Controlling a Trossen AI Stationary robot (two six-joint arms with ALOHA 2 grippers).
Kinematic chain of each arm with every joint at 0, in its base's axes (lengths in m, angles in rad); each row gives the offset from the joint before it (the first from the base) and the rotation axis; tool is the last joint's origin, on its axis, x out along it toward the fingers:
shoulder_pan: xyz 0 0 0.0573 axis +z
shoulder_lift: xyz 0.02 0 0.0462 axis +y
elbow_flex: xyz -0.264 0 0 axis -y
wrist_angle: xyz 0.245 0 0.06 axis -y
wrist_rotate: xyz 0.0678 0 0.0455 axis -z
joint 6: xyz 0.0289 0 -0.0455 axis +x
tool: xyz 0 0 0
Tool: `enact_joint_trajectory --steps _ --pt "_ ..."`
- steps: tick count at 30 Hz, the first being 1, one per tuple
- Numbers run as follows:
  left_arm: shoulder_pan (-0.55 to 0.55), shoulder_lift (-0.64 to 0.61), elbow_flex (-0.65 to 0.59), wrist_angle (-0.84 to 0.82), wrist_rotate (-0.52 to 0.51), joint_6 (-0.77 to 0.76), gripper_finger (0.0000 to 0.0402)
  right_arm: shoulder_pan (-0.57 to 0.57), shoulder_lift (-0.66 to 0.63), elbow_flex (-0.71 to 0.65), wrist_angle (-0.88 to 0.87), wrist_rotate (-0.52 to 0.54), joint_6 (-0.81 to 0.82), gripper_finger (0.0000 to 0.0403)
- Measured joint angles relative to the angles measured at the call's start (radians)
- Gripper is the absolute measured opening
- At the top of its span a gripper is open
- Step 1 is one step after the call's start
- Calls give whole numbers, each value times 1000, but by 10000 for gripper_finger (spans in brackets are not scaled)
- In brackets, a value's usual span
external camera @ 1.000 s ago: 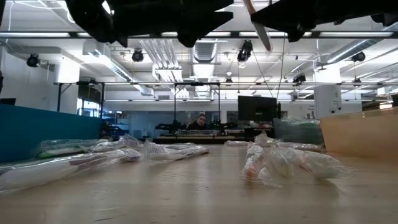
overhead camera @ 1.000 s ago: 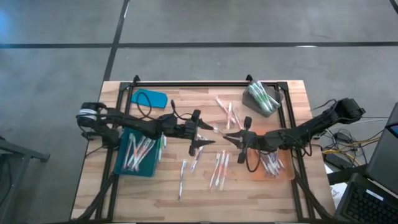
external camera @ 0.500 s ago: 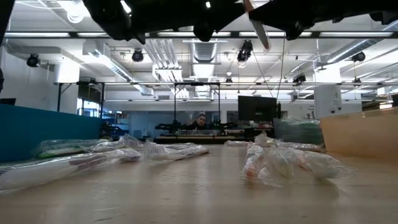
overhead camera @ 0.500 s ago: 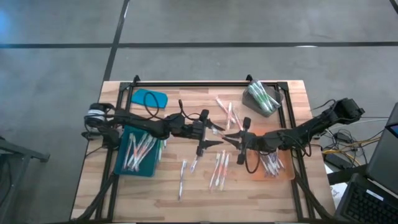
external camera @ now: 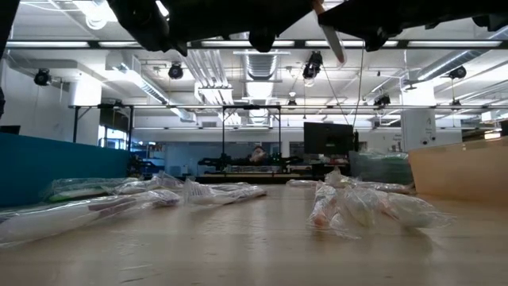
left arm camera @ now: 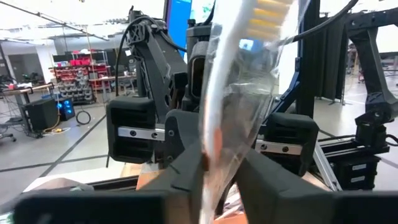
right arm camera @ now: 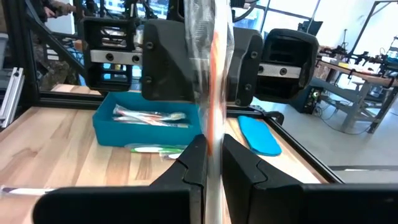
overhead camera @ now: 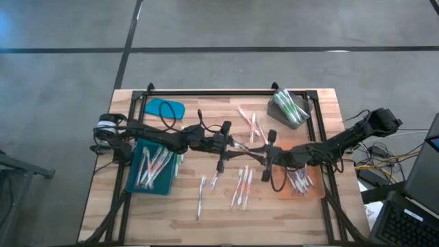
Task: Pick & Place Toothbrushes
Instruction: Put the orange toothbrush into the blue bin
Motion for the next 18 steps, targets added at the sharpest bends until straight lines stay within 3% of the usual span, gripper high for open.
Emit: enact_joint_trajectory --steps 6,14,18 --pt "0 0 0 -1 -5 -15 19 0 0 0 -1 -3 5 22" --pt "0 0 0 -4 1 -21 37 0 0 0 -4 -17 5 22" --pt "0 0 0 -4 1 -22 28 0 0 0 -4 -18 5 22"
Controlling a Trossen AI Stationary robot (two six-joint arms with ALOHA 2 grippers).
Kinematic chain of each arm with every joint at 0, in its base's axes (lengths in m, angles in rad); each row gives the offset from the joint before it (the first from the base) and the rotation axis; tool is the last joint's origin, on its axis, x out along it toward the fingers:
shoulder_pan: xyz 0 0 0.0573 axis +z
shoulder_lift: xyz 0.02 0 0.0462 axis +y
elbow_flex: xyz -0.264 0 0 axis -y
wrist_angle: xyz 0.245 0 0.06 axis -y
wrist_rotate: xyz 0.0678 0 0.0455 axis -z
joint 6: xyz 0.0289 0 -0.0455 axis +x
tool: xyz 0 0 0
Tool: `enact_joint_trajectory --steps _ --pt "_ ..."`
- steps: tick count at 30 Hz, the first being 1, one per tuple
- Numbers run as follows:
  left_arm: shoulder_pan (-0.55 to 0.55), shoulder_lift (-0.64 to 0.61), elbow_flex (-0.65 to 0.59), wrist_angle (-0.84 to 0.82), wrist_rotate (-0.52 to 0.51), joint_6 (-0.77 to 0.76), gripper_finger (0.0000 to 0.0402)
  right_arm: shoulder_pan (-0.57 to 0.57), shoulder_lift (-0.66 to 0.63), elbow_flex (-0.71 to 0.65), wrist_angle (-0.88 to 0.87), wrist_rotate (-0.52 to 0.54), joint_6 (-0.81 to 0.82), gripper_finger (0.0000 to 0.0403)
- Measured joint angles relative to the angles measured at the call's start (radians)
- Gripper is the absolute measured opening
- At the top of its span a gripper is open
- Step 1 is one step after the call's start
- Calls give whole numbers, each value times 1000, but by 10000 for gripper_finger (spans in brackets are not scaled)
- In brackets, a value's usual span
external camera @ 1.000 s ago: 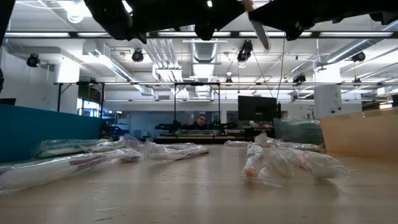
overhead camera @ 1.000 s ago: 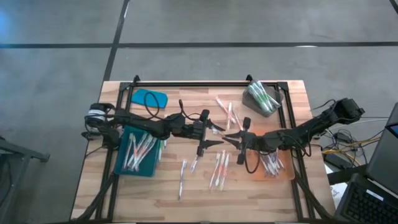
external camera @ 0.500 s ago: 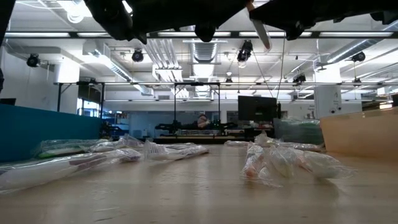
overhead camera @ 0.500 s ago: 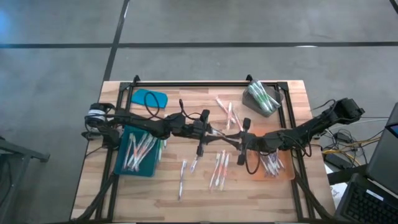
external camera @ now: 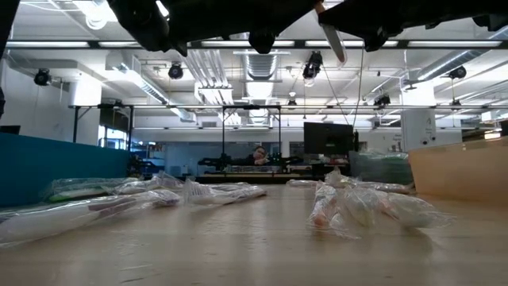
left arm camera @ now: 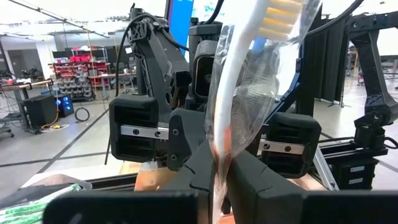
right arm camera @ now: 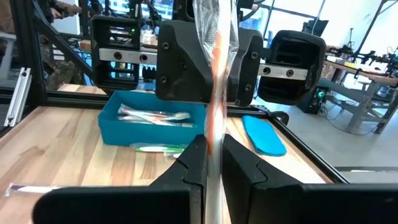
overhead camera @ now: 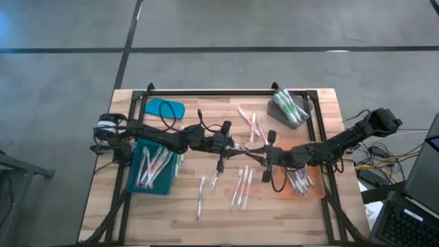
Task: Pick & Place Toothbrushes
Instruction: Put the orange toothbrush into the blue bin
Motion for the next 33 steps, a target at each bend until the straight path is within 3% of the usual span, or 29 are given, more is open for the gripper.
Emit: enact_joint_trajectory --steps 9,19,25,33 --pt "0 0 0 -6 0 -2 28 0 0 0 -1 -1 17 34" --pt "-1 -3 -2 -51 3 -6 23 1 -58 2 -69 2 59 137" --pt "-1 -99 10 -288 -32 -13 27 -3 -163 24 -358 25 212 207" --pt "-8 -293 44 -760 -222 -144 24 -36 -263 35 -657 220 339 278"
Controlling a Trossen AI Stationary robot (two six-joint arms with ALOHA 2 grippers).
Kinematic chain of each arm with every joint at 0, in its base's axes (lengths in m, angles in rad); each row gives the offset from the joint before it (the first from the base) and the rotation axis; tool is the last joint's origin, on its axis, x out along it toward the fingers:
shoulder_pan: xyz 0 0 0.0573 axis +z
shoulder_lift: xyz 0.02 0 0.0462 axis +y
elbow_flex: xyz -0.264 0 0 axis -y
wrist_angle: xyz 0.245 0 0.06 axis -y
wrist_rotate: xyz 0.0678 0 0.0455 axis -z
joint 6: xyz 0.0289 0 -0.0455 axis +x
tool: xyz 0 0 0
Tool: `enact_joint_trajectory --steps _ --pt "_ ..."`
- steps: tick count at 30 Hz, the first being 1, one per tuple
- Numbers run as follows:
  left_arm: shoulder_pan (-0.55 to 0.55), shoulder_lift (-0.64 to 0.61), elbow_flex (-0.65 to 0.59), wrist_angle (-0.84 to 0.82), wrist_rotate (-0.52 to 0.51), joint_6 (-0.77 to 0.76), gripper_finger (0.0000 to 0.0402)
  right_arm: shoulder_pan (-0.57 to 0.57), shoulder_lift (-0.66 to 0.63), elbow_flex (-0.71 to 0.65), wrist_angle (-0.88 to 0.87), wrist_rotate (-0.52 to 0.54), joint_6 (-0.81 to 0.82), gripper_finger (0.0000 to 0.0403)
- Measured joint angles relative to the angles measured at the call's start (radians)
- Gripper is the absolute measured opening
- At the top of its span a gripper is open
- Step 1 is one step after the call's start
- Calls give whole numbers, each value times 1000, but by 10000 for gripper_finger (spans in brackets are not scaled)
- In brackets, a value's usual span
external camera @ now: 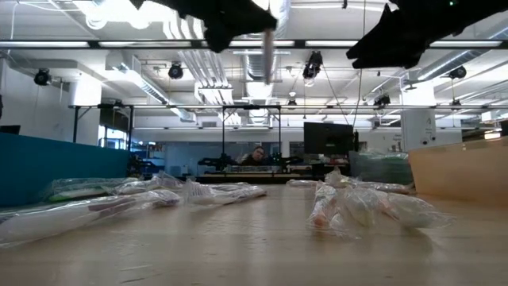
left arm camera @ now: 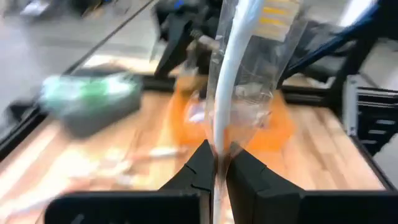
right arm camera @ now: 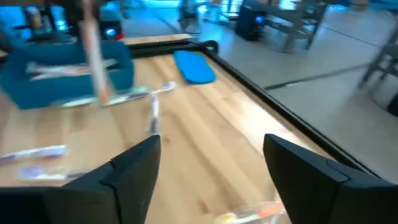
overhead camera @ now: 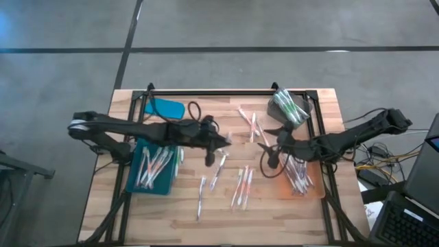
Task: Pick & Place Toothbrushes
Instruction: Put the orange toothbrush into the blue bin
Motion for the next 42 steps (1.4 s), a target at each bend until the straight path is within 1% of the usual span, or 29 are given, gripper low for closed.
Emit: enact_joint_trajectory --steps 5,9,14,20,22,26,30,33,37,42 --pt "-9 -110 34 -293 -130 -148 23 -62 -61 -1 -62 -4 27 308" --pt "-15 -176 76 -506 -205 -295 23 -98 -99 0 -91 -6 24 325" --pt "-18 -205 157 -780 -230 -454 23 -124 -133 0 -141 -6 26 340" --pt "-22 -192 276 -1055 -234 -596 23 -129 -136 -1 -190 -9 56 350" --pt "-26 -191 314 -1148 -239 -648 23 -129 -135 -1 -201 -10 77 349" --pt "-53 -191 370 -1368 -284 -785 23 -129 -130 -3 -239 -12 87 339" --pt "-88 -193 366 -1566 -282 -967 23 -129 -126 -4 -240 -12 87 328" --pt "-111 -193 341 -1643 -264 -1051 23 -129 -124 -3 -240 -12 87 320" --pt "-123 -193 293 -1645 -222 -1091 23 -129 -123 -3 -241 -20 87 311" --pt "-123 -193 173 -1646 -143 -1117 23 -129 -122 -9 -241 -73 113 304"
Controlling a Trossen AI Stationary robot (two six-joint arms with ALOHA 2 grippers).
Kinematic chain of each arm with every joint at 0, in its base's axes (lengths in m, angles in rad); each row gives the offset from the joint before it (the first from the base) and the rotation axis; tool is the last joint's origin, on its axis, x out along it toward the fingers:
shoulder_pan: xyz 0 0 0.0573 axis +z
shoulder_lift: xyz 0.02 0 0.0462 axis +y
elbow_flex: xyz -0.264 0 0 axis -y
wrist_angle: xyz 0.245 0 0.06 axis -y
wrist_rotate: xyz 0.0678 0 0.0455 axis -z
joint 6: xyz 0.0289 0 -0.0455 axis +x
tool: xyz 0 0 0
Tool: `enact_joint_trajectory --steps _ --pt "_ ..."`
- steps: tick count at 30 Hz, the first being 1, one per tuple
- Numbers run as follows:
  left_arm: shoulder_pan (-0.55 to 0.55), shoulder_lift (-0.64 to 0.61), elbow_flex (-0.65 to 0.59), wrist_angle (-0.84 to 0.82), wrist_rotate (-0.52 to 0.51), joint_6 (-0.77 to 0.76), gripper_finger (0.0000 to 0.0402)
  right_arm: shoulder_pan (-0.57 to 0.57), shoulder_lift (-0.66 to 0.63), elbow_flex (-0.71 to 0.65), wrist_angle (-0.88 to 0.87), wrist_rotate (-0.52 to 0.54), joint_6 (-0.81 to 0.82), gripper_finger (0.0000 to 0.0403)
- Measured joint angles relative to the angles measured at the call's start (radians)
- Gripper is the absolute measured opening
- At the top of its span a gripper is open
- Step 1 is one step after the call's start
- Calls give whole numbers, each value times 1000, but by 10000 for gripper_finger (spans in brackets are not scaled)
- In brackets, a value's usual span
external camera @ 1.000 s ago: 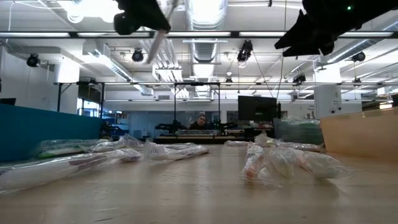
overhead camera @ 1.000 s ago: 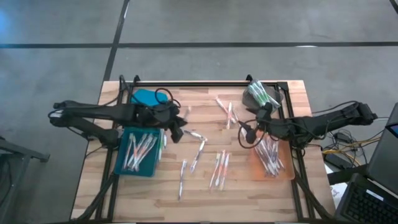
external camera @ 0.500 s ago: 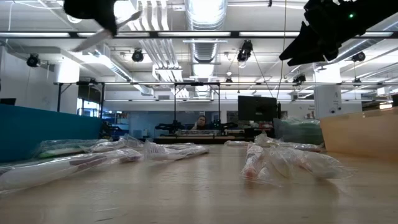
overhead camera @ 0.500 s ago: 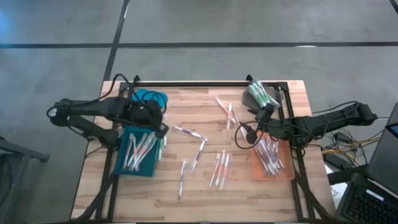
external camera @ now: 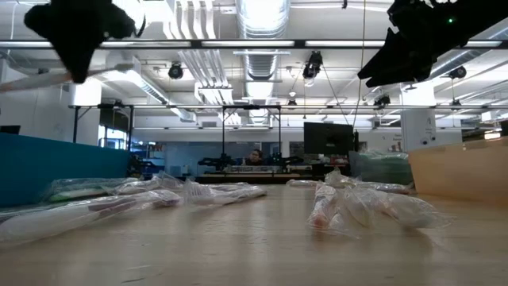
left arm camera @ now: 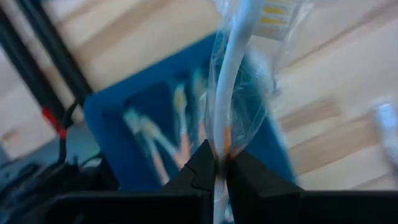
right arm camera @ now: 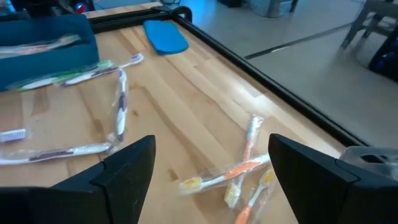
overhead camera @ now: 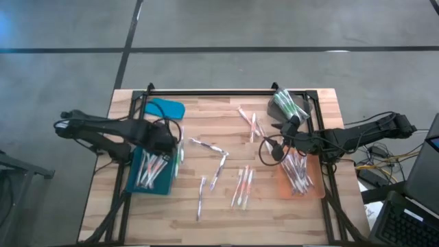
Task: Pick & Place Toothbrushes
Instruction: Put the orange toothbrush into the blue bin
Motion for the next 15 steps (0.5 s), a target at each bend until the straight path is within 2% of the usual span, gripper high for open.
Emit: enact_joint_trajectory --steps 6,15 --pt "0 -6 -151 31 106 -27 23 0 0 -12 2 -19 26 307" --pt "0 -50 -350 251 238 -56 24 0 0 -31 0 -25 52 336"
